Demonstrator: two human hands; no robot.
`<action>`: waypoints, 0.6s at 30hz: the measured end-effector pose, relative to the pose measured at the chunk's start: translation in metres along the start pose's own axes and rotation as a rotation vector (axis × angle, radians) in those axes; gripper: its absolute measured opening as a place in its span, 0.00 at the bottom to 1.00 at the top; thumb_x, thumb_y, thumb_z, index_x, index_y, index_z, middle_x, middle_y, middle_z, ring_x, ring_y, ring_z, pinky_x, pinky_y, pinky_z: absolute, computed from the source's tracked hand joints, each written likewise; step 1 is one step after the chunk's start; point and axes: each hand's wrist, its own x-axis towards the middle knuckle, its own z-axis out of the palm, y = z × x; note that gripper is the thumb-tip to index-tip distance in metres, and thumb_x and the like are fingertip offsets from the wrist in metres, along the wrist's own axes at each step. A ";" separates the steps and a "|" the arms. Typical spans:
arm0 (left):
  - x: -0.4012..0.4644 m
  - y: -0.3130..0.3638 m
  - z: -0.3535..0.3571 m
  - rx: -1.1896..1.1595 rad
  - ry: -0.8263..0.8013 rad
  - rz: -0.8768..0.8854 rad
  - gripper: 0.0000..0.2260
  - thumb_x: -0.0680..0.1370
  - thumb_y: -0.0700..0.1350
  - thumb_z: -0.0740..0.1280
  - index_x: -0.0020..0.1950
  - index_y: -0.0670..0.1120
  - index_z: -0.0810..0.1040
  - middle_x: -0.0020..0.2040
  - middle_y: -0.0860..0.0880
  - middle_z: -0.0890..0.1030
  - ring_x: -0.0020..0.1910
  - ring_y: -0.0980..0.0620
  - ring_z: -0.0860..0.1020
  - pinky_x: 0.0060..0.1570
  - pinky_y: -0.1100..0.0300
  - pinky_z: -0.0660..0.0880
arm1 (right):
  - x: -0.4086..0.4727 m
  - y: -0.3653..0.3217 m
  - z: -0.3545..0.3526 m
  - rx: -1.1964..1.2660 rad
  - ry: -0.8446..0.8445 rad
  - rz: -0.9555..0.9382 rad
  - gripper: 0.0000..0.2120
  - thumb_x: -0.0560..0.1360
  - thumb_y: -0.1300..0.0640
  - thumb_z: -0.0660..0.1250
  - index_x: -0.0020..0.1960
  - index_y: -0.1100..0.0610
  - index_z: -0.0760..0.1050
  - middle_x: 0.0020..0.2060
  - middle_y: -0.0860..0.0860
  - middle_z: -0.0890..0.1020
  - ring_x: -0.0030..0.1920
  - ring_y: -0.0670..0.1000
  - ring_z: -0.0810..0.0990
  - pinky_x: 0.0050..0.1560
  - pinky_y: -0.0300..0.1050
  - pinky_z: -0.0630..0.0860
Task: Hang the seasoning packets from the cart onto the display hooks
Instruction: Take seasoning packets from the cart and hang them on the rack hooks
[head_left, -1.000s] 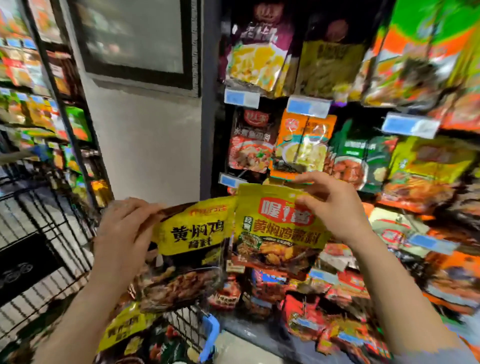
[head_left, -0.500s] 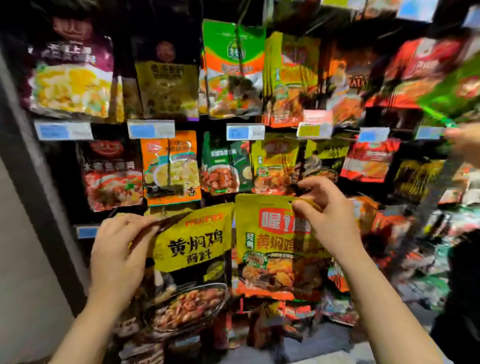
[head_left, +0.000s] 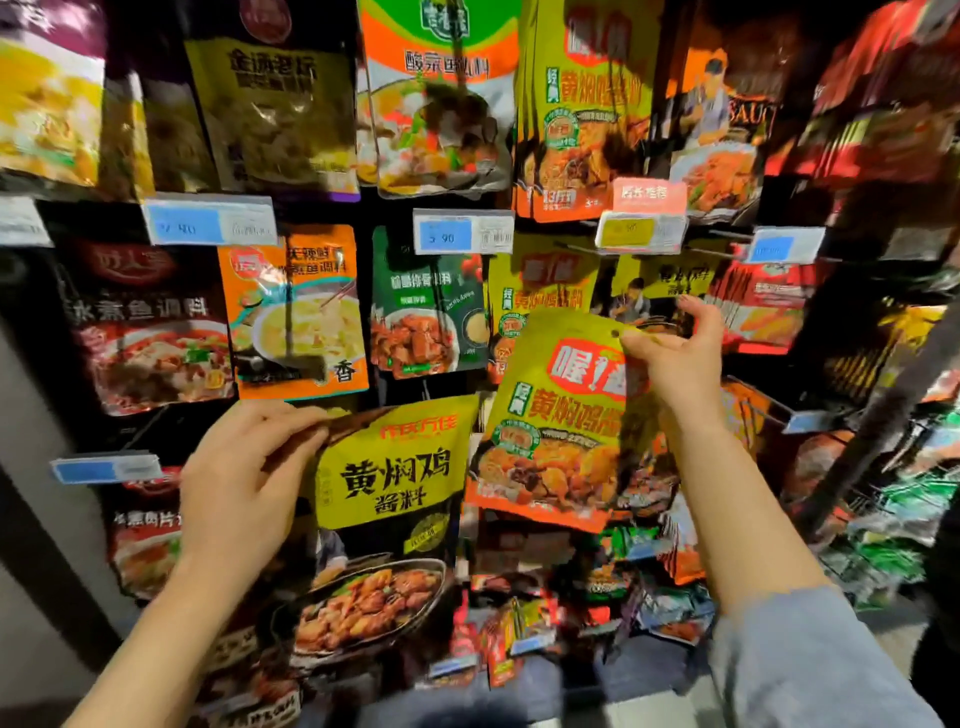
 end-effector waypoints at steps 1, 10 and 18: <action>0.002 -0.001 0.004 0.018 0.001 -0.007 0.05 0.75 0.37 0.71 0.50 0.41 0.83 0.45 0.48 0.79 0.47 0.58 0.73 0.51 0.74 0.65 | 0.013 0.003 0.005 0.024 0.007 0.012 0.29 0.70 0.64 0.72 0.64 0.49 0.63 0.41 0.51 0.80 0.44 0.51 0.81 0.55 0.53 0.77; 0.020 -0.021 0.051 0.023 0.029 0.057 0.07 0.75 0.40 0.69 0.52 0.42 0.83 0.45 0.49 0.77 0.48 0.49 0.75 0.48 0.59 0.67 | 0.094 0.008 0.026 0.177 0.090 -0.036 0.33 0.71 0.68 0.70 0.70 0.54 0.59 0.40 0.45 0.76 0.34 0.39 0.80 0.42 0.41 0.79; 0.044 -0.025 0.083 -0.028 0.022 0.104 0.07 0.74 0.35 0.70 0.52 0.40 0.83 0.44 0.45 0.79 0.46 0.52 0.74 0.48 0.73 0.65 | 0.121 0.007 0.028 0.151 0.140 -0.092 0.32 0.71 0.69 0.67 0.70 0.53 0.60 0.44 0.43 0.74 0.40 0.37 0.76 0.33 0.32 0.74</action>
